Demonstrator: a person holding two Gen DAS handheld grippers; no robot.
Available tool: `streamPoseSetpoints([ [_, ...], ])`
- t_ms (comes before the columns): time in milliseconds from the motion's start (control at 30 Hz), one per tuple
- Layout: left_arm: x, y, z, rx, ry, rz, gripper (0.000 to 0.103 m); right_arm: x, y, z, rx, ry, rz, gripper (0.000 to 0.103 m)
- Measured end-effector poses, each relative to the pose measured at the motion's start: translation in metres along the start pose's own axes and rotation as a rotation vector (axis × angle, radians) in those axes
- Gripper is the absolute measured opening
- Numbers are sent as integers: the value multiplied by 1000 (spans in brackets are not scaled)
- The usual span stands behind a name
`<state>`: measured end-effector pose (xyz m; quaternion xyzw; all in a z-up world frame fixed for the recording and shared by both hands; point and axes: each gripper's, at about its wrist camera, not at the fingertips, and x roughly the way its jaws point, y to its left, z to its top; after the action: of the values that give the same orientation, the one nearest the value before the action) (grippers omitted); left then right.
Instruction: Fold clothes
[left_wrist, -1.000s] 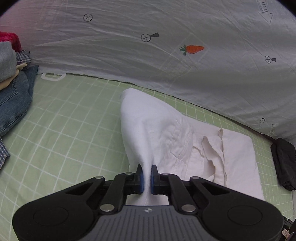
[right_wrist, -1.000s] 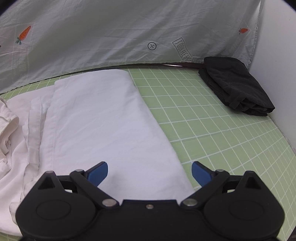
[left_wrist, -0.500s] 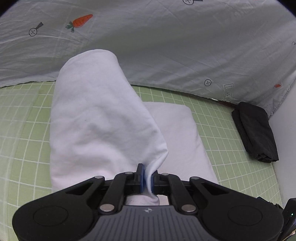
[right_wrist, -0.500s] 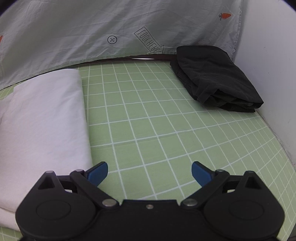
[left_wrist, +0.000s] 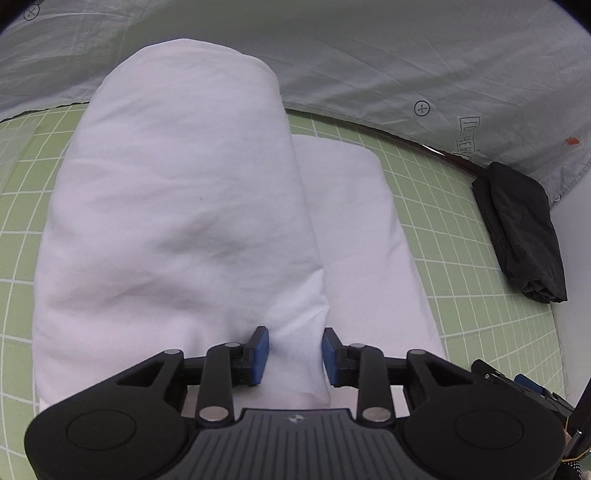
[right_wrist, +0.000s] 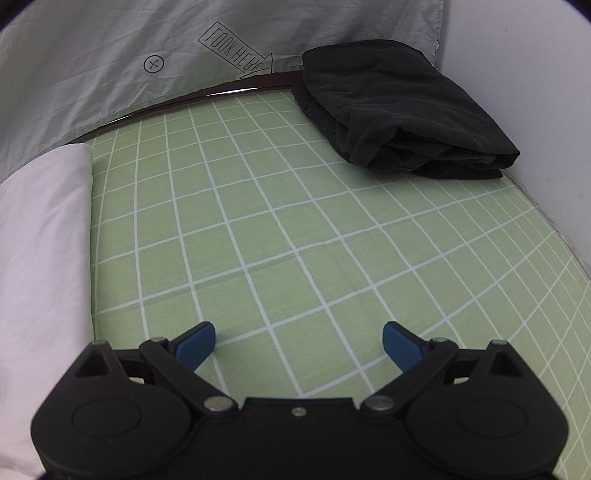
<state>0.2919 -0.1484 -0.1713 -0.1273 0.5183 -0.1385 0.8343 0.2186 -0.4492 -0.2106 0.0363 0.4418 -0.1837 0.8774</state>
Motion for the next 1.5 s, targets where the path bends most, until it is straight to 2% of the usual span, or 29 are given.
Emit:
streamPoseSetpoints([
  [100, -24, -9, 2, 49, -52, -8, 60, -16, 13, 3, -35, -44, 23, 99],
  [167, -42, -10, 1, 75, -97, 12, 63, -26, 21, 9, -33, -68, 59, 100],
  [333, -69, 19, 0, 20, -155, 153, 72, -47, 55, 24, -91, -132, 170, 100],
  [433, -73, 51, -3, -78, -135, 240, 72, -52, 81, 33, -140, -145, 257, 100],
  [500, -73, 76, -8, -167, -107, 269, 72, -55, 102, 39, -181, -146, 323, 100],
  [633, -70, 112, -20, -305, -76, 276, 72, -60, 142, 51, -274, -140, 461, 100],
  [767, -58, 127, -29, -373, -49, 263, 73, -62, 182, 53, -369, -126, 580, 99],
  [833, -54, 130, -29, -385, -45, 251, 74, -55, 193, 55, -353, -79, 654, 95],
  [900, -51, 133, -28, -388, -40, 243, 79, -47, 203, 57, -320, -21, 731, 90],
  [1033, -46, 138, -25, -396, -32, 219, 81, -19, 215, 57, -216, 128, 854, 83],
  [1100, -44, 138, -24, -391, -28, 216, 82, -6, 215, 55, -147, 193, 912, 68],
  [1133, -42, 138, -24, -389, -25, 214, 83, 0, 214, 54, -113, 226, 941, 68],
  [1167, -41, 139, -23, -387, -23, 213, 83, 1, 214, 53, -97, 233, 953, 62],
  [1200, -40, 139, -23, -384, -22, 212, 83, -2, 213, 53, -96, 220, 953, 50],
  [1300, -41, 137, -20, -374, -22, 212, 83, -16, 206, 50, -101, 169, 953, 28],
  [1433, -52, 126, -13, -334, -49, 204, 83, -34, 193, 59, -19, 126, 1011, 11],
  [1500, -61, 118, -10, -314, -75, 180, 83, -42, 180, 67, 42, 114, 1055, 7],
])
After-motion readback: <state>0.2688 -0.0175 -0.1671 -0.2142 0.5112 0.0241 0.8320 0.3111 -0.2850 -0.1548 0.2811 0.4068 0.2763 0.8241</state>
